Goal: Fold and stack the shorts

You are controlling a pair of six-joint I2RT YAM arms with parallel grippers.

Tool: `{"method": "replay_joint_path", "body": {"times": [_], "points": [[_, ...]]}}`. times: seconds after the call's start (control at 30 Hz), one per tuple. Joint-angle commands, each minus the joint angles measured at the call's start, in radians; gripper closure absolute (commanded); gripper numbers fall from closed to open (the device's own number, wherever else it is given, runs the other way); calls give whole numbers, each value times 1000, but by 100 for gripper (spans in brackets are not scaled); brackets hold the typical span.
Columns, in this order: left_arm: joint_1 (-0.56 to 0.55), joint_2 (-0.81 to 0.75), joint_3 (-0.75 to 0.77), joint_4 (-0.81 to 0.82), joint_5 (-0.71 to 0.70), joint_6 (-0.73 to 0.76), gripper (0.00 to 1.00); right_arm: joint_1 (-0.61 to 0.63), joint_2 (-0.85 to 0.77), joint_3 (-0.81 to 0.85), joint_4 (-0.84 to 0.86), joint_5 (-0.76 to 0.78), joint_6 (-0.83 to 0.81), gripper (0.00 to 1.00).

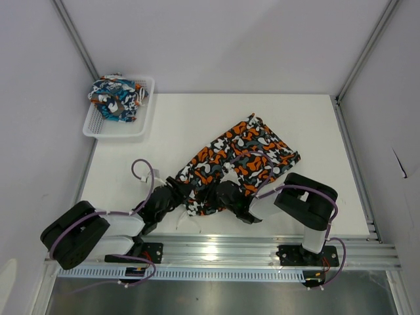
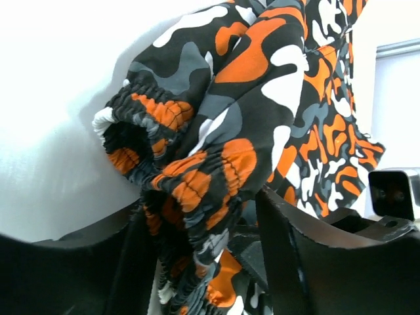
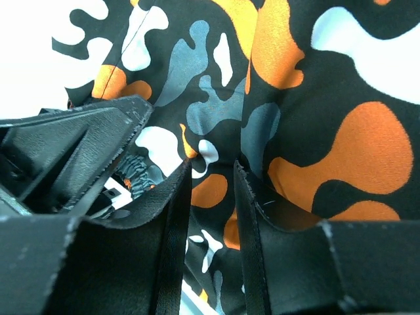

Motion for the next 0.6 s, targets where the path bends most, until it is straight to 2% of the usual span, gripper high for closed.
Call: {"method": "replay_joint_path", "body": {"times": [0.0, 0.13, 0.17, 0.23, 0.3, 0.37, 0.43, 0.57], "points": [[9, -23, -18, 17, -29, 87, 42, 15, 28, -21, -30, 27, 18, 65], [14, -67, -19, 26, -15, 131, 55, 15, 42, -15, -12, 12, 19, 68], [16, -75, -8, 22, -10, 151, 64, 15, 42, -16, -10, 12, 16, 69], [19, -92, 4, -24, -6, 176, 73, 17, 39, -3, -24, 9, 7, 68], [25, -98, 51, -75, 2, 196, 87, 17, 36, 10, -44, 1, -18, 66], [46, -97, 134, -208, 11, 217, 97, 17, 22, 14, -53, 3, -45, 62], [75, -77, 214, -375, 55, 233, 100, 11, -4, 7, -70, 18, -71, 60], [163, -47, 328, -538, 151, 273, 100, -32, -122, -7, -174, 89, -157, 60]]}}
